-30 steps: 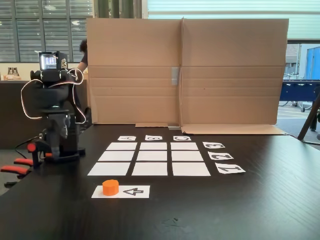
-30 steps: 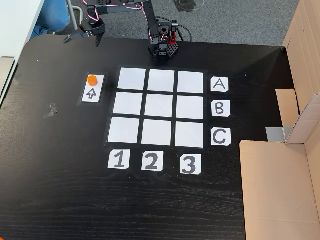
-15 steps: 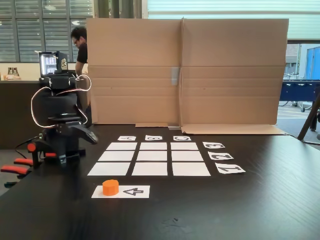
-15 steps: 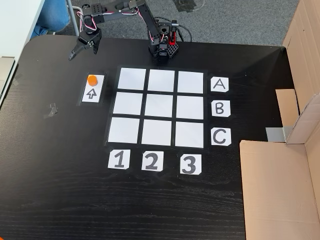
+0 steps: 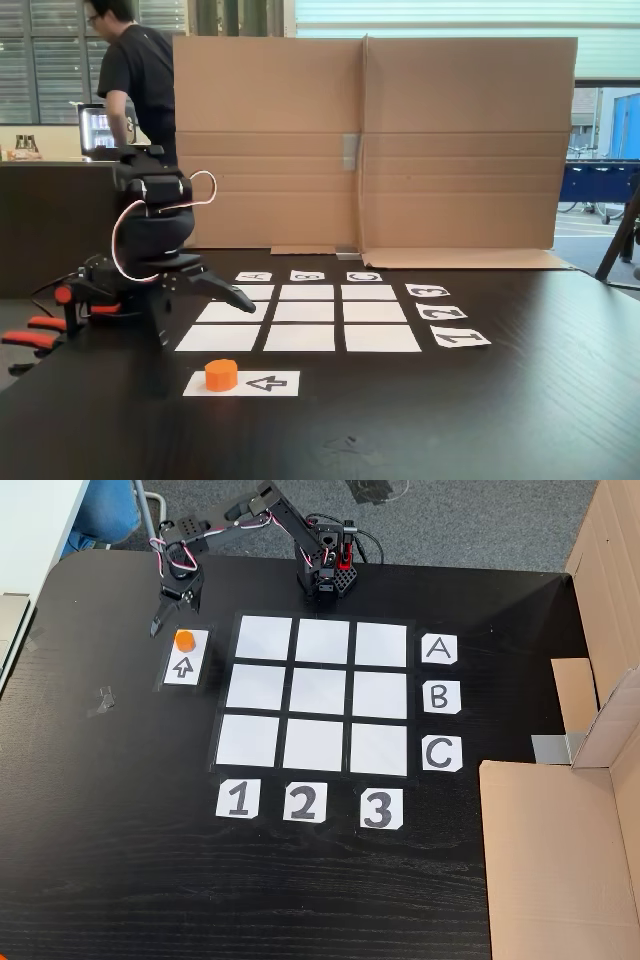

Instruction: Pick up the round, orange token and place it in the grid on square B3.

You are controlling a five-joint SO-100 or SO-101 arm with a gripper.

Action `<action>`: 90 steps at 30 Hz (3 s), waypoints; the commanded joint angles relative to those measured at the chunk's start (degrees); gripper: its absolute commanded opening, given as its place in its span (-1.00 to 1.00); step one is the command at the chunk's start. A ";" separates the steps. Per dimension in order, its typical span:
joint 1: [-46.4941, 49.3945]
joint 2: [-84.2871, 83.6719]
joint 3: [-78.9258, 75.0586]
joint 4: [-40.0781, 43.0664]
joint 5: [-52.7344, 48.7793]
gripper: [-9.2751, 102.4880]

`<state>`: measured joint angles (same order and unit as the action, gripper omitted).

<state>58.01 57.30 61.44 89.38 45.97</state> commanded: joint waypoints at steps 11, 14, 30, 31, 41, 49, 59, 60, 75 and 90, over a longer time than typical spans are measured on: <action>-3.25 -5.98 -8.35 -0.18 1.93 0.52; -3.34 -7.03 -9.67 -0.18 2.02 0.52; -5.27 -11.87 -14.06 -0.35 2.81 0.52; -5.27 -11.95 -14.24 -0.35 2.90 0.52; -5.10 -13.80 -15.38 -0.44 2.37 -0.77; -4.83 -13.89 -15.64 -1.23 2.72 -0.85; -4.13 -4.13 -11.87 -4.31 5.01 -0.85; -4.04 -1.76 -10.11 -4.66 5.01 -0.85; -17.05 26.63 5.45 -2.64 9.58 -0.85; -62.23 39.90 13.10 0.18 33.75 -0.85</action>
<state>2.72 94.39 74.27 89.21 75.94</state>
